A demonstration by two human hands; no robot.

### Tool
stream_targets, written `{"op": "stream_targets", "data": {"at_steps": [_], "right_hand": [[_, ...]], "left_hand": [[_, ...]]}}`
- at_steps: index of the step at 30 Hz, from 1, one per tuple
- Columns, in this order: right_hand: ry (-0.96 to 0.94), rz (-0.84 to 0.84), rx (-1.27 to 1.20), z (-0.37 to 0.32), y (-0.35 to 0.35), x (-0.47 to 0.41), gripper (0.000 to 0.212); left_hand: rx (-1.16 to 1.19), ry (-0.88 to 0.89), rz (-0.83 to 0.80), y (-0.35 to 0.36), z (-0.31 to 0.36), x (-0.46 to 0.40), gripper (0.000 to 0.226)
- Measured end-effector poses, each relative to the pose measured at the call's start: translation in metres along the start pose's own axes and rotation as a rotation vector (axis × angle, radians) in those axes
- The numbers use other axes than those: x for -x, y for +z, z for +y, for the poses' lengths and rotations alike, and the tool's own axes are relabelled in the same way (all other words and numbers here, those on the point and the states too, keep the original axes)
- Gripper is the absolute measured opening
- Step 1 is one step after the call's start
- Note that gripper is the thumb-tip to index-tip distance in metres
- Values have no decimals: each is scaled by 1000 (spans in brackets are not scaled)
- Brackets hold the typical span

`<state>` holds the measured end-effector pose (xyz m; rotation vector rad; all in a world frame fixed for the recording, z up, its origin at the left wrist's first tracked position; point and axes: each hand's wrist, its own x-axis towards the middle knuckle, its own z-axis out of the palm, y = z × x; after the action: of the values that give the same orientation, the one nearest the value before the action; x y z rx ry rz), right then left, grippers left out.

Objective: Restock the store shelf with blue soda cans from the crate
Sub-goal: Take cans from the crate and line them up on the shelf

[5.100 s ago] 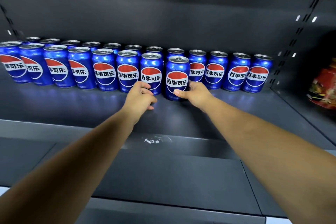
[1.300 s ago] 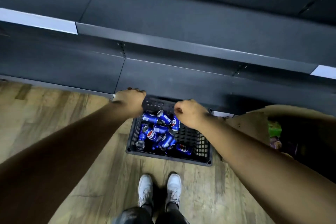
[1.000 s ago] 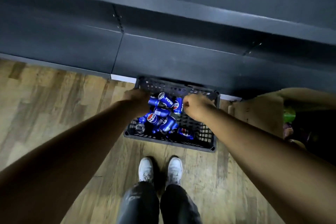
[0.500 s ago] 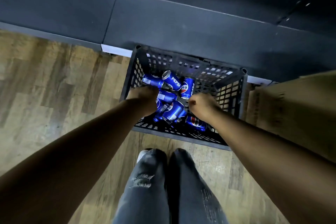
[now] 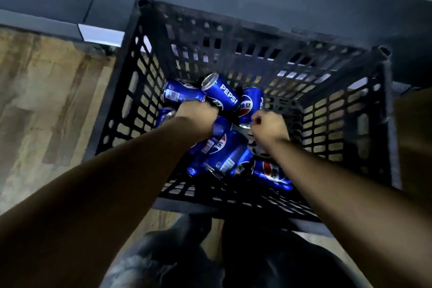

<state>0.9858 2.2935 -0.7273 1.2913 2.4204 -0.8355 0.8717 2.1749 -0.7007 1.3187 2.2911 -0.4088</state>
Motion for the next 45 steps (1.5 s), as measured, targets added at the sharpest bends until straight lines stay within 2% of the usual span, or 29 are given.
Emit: {"op": "stream_targets", "data": {"at_steps": [4,12,15,18,21,25,31,34,36,40,43,45], "right_hand": [[14,114,-26,18,28,-31,31],[9,281,-120,26,52,-80,41],[129,257,-280,25,57,-85,52],[303,209,-441,19,53,-94,70],[349,150,-497,17,47,-105,79],[382,157,-598,19,51,-112,86],[378,135,-515,22,38,-117,87],[384,111,-562,23,37,-119,87],[419,74,-631,28,40,-117,94],[467,1,-600,37,48,-107,98],[473,-53,-544,34,43,-93,97],[443,-73,-447,31,35,-81,99]], "left_hand": [[-57,83,49,29,8,-34,31],[221,69,97,74,3,-61,40],[329,15,135,73,5,-63,36],[327,12,114,77,5,-64,42],[321,11,122,79,4,-64,43],[323,-2,138,81,6,-67,42],[343,-7,160,83,6,-67,41],[352,-1,163,83,6,-68,41],[358,5,156,83,5,-68,42],[393,28,120,82,1,-64,45],[587,10,98,78,-2,-56,42],[808,-84,107,74,-4,-47,35]]}}
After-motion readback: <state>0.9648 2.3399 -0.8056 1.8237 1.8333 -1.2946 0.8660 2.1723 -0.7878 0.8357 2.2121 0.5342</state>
